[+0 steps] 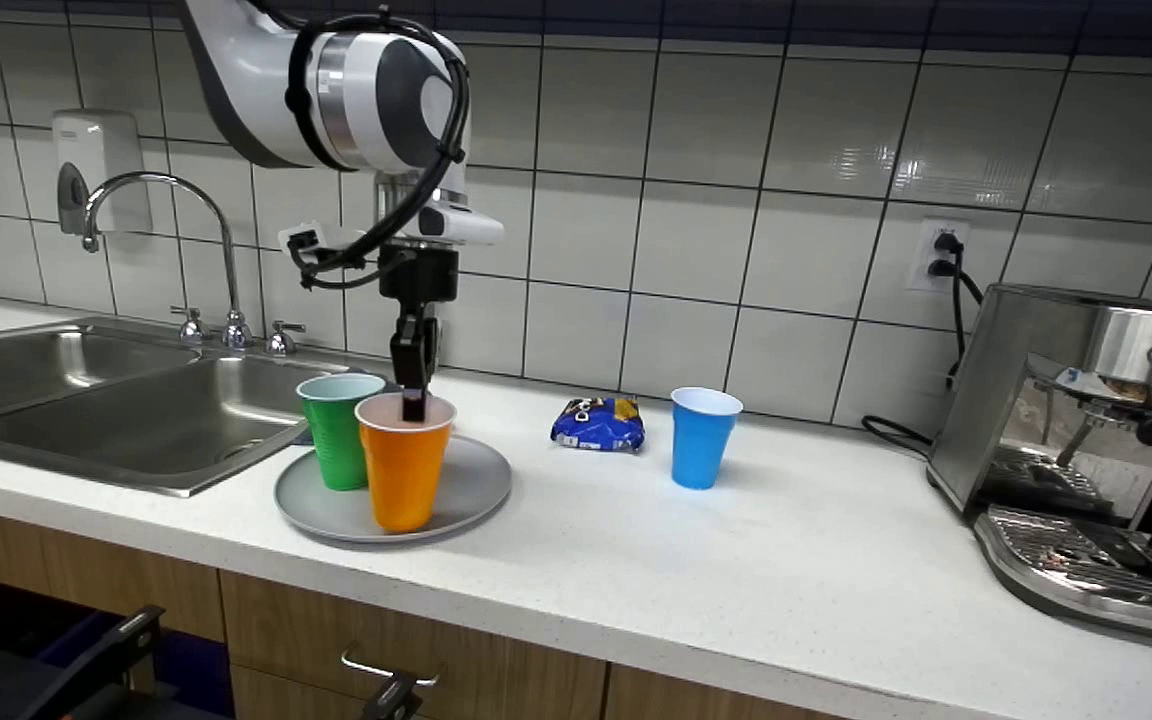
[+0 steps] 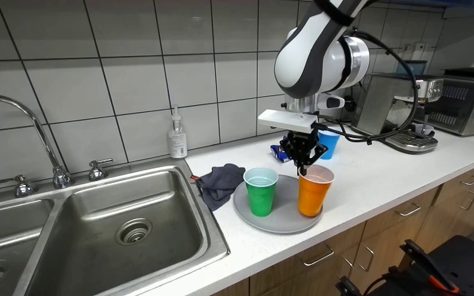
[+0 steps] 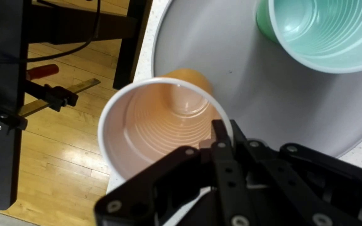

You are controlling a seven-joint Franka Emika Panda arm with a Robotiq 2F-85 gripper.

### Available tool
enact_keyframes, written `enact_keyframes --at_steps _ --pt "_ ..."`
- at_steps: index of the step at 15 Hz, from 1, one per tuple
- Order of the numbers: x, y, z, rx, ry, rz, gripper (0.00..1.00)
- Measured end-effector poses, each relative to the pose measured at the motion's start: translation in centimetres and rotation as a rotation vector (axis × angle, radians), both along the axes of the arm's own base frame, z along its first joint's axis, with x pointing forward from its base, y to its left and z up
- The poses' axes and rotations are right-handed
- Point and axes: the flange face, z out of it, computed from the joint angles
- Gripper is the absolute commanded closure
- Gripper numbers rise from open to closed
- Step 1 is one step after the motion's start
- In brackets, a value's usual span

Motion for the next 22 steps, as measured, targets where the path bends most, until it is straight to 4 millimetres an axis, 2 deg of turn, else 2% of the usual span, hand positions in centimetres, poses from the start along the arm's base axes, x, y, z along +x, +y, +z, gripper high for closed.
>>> enact_keyframes --at_steps 9,10,12,20,22 --pt "1.0 0.1 -0.9 -0.007 0.005 -0.045 0.99" --pt "1.1 0.1 -0.9 -0.008 0.005 -0.045 0.70" --pt "1.1 0.1 -1.0 -0.010 0.007 -0.043 0.62" --pt "1.0 0.0 -1.3 -0.023 0.012 -0.032 0.03" --pt "1.1 0.0 -1.2 -0.023 0.011 -0.032 0.00"
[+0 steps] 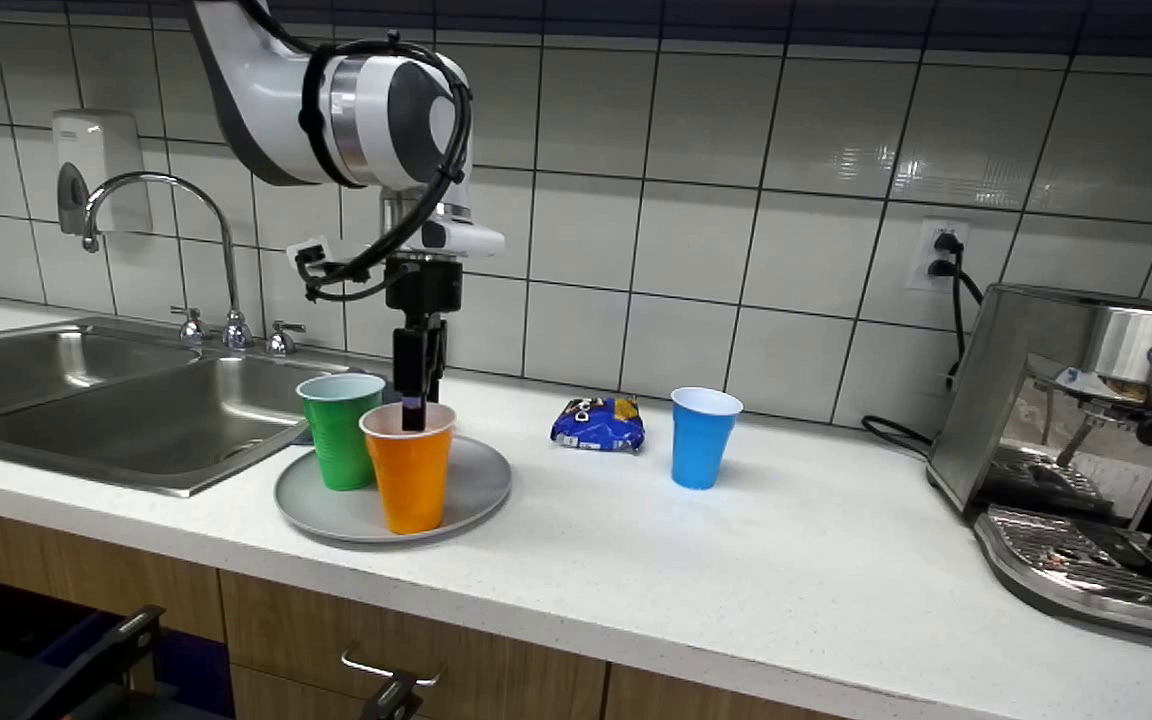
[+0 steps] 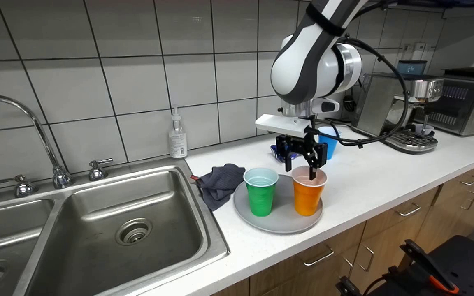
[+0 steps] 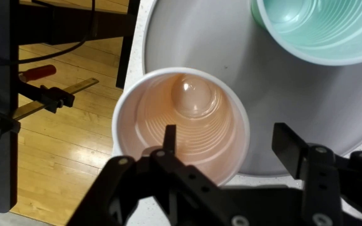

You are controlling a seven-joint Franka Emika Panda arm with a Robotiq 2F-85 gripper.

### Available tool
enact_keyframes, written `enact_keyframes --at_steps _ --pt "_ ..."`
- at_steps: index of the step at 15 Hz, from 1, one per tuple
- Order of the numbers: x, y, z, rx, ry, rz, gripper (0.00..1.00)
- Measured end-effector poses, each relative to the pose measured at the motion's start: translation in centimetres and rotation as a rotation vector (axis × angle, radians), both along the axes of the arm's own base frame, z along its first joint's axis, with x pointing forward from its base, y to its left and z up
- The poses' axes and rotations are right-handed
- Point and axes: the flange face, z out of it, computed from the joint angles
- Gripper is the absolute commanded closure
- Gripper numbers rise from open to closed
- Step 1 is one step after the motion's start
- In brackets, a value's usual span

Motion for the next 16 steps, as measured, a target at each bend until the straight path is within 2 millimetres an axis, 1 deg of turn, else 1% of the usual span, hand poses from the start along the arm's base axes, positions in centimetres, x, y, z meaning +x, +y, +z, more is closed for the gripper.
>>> enact_keyframes --at_steps 4,9,13,16 --pt "0.5 0.0 0.5 0.000 -0.014 -0.001 0.00" --pt "1.6 -0.4 2.1 -0.001 -0.053 -0.008 0.00" --pt "2.4 -1.5 3.6 -0.001 -0.086 -0.022 0.00" --pt "3.0 -2.9 4.6 -0.004 -0.110 -0.043 0.00"
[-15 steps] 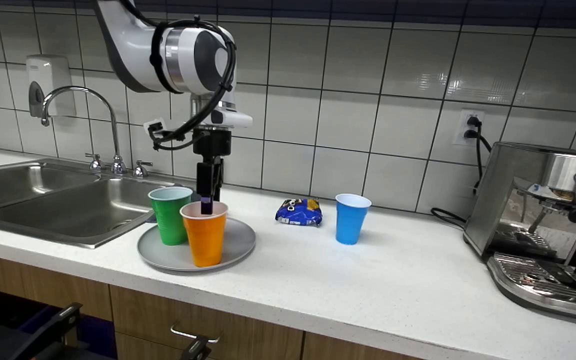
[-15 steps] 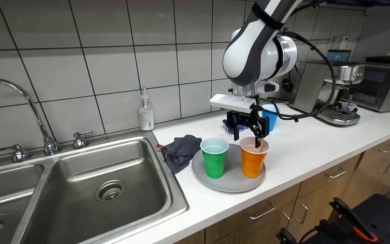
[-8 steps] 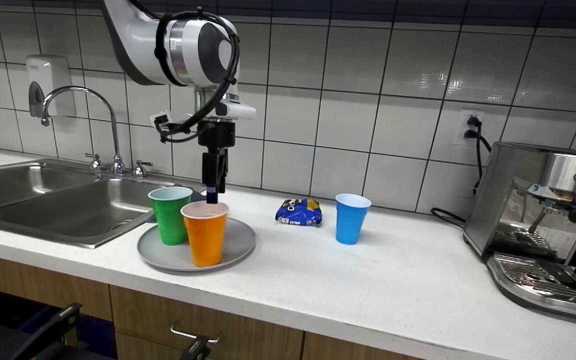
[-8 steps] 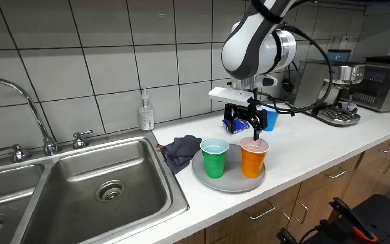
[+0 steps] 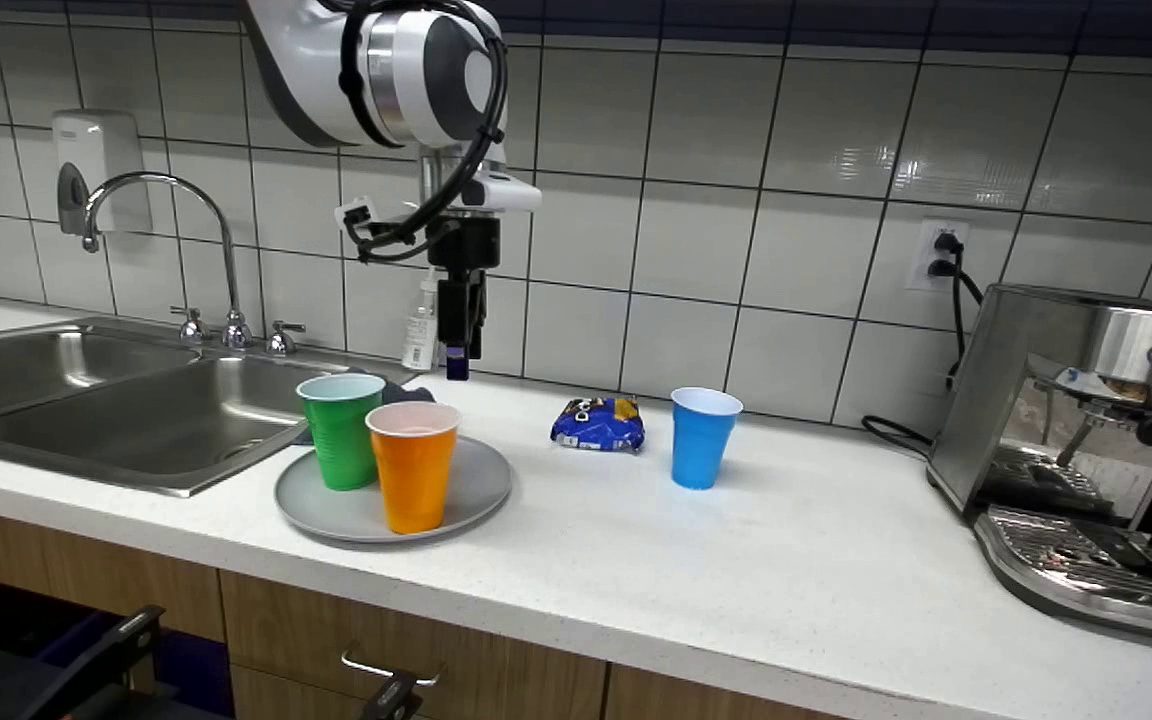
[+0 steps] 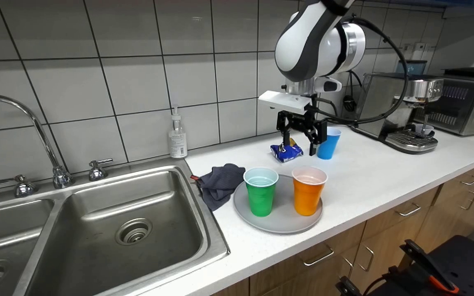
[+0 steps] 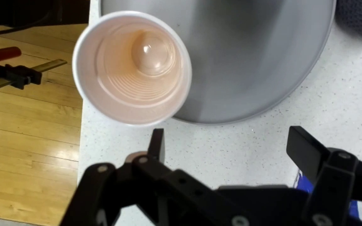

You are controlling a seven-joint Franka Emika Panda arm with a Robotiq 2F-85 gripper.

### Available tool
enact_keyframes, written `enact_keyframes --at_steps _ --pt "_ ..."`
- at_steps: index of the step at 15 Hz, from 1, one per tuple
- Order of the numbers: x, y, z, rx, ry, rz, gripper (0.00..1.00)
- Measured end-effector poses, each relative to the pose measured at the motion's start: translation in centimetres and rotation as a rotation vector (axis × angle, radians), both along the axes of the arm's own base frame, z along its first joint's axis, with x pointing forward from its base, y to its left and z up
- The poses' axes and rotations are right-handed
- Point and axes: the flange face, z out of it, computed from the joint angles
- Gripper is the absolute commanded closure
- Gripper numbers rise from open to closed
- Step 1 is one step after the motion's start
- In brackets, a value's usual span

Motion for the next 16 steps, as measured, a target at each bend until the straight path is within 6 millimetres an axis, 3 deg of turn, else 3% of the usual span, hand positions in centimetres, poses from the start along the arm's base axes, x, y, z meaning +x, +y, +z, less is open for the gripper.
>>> enact_keyframes --at_steps 10,16 --pt "1.6 -6.4 1.7 -0.016 -0.044 -0.077 0.00" --pt "3.0 -9.5 1.6 -0.028 -0.045 0.022 0.00"
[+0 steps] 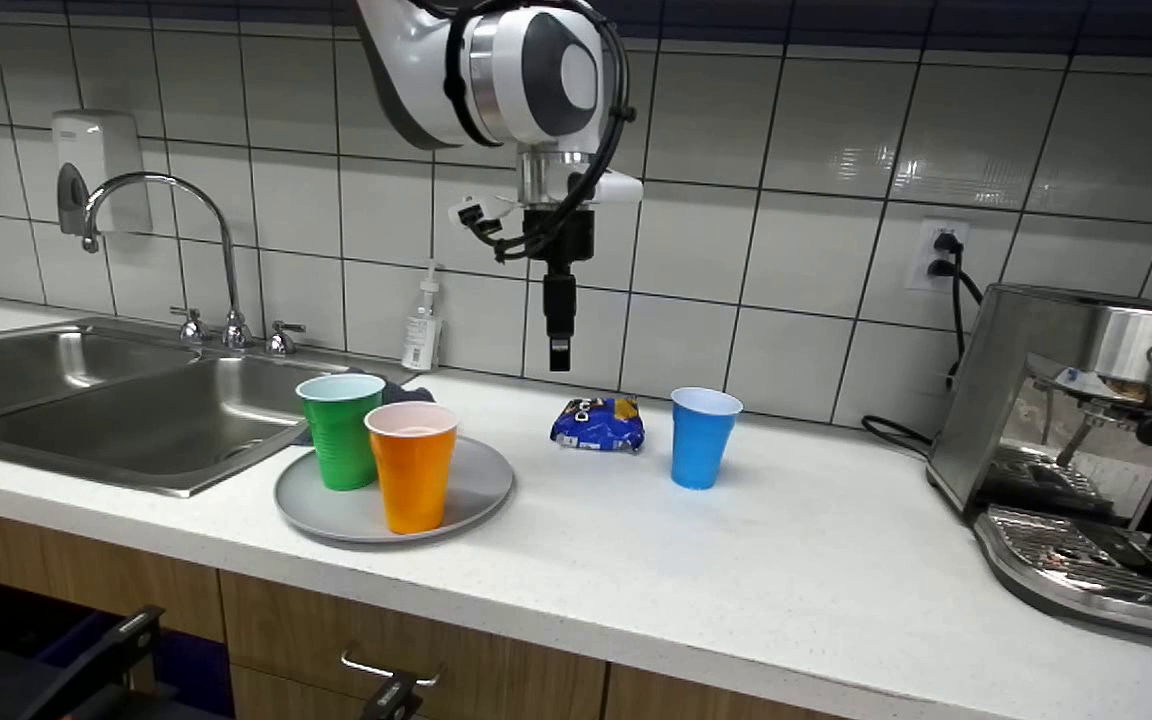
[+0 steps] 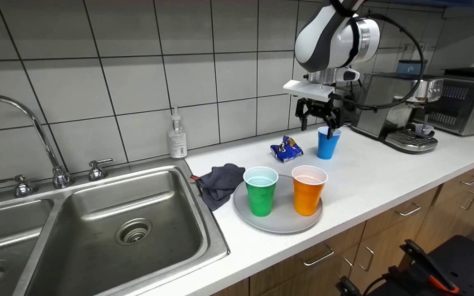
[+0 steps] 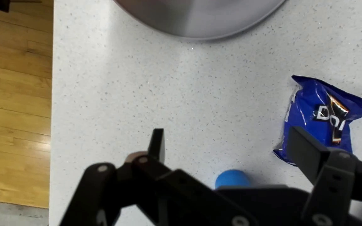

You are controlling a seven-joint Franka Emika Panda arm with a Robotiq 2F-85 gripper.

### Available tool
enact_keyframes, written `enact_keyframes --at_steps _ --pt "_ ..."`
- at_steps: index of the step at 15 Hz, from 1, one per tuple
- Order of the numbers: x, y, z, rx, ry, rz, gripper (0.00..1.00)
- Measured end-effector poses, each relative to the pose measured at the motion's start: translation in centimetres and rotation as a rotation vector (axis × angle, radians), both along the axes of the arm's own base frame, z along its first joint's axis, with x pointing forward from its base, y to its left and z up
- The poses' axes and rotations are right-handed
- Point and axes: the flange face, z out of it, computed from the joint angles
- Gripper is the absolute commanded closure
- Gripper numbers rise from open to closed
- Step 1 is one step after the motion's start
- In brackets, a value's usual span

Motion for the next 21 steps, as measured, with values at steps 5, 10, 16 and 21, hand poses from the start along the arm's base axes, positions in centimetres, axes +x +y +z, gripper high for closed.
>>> enact_keyframes --at_steps 5,10,16,21 --pt "1.3 -3.3 0.5 -0.008 -0.008 0.107 0.00" --pt "1.9 -7.9 2.5 -0.043 -0.031 0.158 0.00" --pt "4.3 -9.0 0.0 -0.056 -0.008 0.201 0.00" --pt "4.3 -9.0 -0.1 -0.056 -0.006 0.200 0.00"
